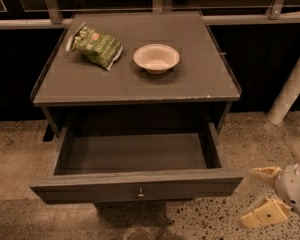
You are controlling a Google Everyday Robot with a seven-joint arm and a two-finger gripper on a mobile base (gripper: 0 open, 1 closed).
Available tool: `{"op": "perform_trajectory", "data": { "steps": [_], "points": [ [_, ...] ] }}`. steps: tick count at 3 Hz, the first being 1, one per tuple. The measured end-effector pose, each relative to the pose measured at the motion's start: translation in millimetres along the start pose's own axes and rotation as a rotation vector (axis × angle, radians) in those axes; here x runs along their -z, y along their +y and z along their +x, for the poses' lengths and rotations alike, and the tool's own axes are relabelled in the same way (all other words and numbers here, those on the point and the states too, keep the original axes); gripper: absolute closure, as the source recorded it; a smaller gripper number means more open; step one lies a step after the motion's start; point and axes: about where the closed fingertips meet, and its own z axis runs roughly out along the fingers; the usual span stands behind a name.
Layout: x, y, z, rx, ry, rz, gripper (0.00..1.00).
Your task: Close top drawer
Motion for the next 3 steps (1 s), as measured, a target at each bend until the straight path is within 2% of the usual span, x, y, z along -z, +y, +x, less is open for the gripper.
{"op": "perform_trajectory", "data": {
  "steps": [3],
  "points": [
    [-0.1, 0.0, 0.1, 0.0, 0.0, 0.0, 0.89]
  ]
}}
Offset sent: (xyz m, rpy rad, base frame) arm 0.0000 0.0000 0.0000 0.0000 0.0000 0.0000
